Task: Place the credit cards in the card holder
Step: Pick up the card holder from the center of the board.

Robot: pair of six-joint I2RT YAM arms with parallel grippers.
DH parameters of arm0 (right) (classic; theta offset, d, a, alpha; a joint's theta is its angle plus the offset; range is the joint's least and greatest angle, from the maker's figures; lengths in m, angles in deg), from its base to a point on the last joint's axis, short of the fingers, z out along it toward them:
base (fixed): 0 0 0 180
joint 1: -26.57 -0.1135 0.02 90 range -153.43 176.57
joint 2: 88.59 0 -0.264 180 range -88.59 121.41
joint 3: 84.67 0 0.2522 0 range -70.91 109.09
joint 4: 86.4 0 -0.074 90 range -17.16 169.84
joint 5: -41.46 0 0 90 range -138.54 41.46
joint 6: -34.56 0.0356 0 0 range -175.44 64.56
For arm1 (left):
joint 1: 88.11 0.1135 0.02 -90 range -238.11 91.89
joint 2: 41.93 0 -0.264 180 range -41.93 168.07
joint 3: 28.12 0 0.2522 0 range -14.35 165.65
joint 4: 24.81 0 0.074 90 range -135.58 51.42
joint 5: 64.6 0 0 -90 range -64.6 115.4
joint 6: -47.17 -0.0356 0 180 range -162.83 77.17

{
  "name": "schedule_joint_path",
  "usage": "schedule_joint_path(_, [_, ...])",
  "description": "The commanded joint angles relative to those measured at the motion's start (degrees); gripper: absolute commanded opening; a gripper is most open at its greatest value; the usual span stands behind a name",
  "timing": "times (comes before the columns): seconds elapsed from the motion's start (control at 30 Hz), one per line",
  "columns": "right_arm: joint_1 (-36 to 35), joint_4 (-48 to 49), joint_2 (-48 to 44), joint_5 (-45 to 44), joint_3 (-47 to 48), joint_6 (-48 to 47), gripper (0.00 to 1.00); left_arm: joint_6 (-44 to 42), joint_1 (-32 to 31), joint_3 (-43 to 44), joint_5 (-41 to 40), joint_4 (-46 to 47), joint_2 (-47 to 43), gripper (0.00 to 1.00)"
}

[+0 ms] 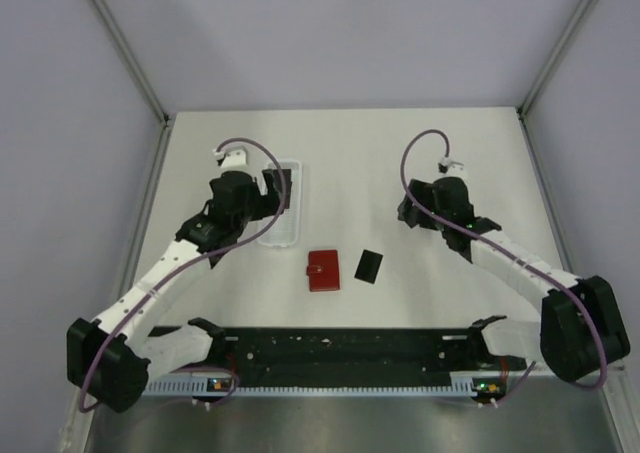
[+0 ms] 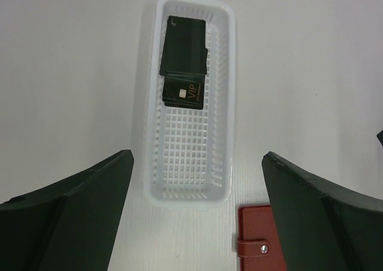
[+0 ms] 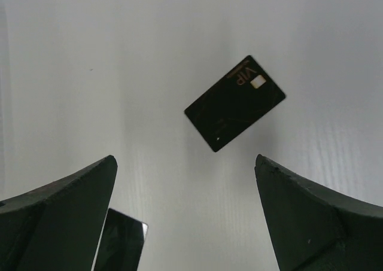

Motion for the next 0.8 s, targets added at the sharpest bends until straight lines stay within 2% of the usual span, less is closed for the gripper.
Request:
schedule_joint_path(0.0, [-9.2,0.3,4.6,-4.2,5.7,0.6,0.99,3.1,-3.2,-2.4,-1.3,-1.3,-1.4,0.95])
schedule_joint_path(0.13, [-15.4,2.4,10.7,-1.9,8.0,0.6,0.96,5.2,-5.6,-6.0,-2.0,-1.5,-4.7,0.93])
schedule_joint_path(0.4, [-24.2,2.2,20.4,-0.4,12.3,1.3,0.81,9.2,-8.5,-12.6,-2.1,-3.5,-10.8,0.81])
schedule_joint_path(0.5, [-25.8,2.2,21.6,-0.8,11.6,2.8,0.79,10.2,-8.9,-14.7,-0.9,-3.6,-12.9,0.77])
schedule_joint_path(0.67, [-26.5,-1.9,21.1,-7.5,10.3,5.4,0.78,11.3,-10.8,-16.8,0.8,-3.6,-14.0,0.74])
schedule_joint_path(0.77, [-26.5,-2.9,20.7,-7.7,9.6,5.1,0.78,11.9,-12.2,-17.3,0.9,-3.5,-13.4,0.73])
